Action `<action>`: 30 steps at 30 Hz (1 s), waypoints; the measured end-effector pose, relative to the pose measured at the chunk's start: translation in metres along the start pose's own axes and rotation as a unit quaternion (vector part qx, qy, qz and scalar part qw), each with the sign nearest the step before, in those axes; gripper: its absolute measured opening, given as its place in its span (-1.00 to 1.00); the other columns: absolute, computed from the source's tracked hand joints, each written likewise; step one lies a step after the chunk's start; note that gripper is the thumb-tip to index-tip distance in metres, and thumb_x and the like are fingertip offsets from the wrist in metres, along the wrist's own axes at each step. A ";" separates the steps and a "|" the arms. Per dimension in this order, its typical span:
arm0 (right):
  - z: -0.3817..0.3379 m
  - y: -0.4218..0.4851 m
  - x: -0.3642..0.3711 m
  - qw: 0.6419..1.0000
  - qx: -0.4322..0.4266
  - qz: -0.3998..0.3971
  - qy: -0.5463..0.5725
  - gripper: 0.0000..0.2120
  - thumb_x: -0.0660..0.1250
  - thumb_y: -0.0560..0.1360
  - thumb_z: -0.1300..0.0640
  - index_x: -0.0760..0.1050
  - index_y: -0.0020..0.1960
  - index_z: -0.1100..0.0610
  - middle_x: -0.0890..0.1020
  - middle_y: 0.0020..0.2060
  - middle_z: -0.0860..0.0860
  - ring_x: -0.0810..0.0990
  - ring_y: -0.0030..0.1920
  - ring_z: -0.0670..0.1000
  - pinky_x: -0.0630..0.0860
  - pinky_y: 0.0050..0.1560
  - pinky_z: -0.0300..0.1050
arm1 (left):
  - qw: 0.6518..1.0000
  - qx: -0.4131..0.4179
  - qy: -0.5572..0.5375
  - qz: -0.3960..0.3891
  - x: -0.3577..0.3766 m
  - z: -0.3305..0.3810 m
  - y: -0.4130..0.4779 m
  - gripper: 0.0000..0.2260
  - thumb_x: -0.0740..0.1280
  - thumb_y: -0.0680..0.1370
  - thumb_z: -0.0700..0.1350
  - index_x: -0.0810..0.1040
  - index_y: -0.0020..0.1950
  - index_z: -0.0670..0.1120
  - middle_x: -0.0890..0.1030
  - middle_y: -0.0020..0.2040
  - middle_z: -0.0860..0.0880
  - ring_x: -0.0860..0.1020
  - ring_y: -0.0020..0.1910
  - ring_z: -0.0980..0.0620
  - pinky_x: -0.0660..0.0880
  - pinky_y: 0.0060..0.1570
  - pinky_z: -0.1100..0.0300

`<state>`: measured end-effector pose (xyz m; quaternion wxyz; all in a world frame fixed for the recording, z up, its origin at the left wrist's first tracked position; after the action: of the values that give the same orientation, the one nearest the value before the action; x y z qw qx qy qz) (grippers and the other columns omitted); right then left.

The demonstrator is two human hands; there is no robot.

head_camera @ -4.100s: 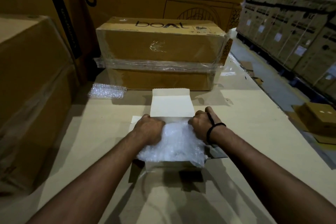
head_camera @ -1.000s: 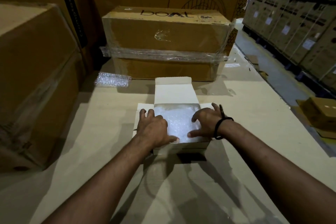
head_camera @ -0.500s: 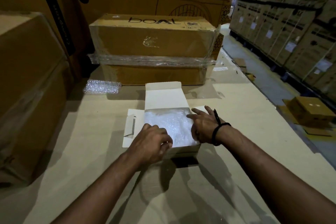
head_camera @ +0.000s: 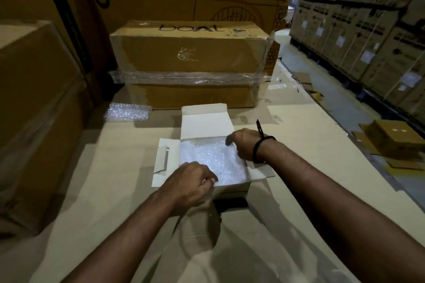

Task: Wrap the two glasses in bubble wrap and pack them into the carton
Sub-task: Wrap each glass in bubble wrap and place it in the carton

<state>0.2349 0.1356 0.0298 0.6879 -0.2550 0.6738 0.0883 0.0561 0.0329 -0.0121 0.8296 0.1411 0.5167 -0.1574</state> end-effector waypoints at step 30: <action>-0.060 0.077 0.013 0.985 -0.156 -0.061 -0.042 -0.54 0.11 0.52 0.32 0.40 0.38 0.06 0.52 0.26 0.05 0.47 0.24 0.14 0.38 0.20 -0.05 | 0.987 -0.044 0.151 0.025 0.023 0.027 -0.025 -0.84 0.07 0.50 0.02 0.32 -0.22 -0.01 0.56 -0.21 -0.02 0.43 -0.19 -0.08 0.24 -0.22 0.07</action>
<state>0.1473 0.1702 0.0017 0.6714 -0.3954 0.6059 0.1608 0.0769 -0.0035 -0.0230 0.7513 0.1396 0.6387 -0.0904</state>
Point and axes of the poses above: each hand's wrist, its own y-axis towards the middle knuckle, its own x-axis out of the palm, z = x × y, the point moved 1 cm from there along y, towards the middle knuckle
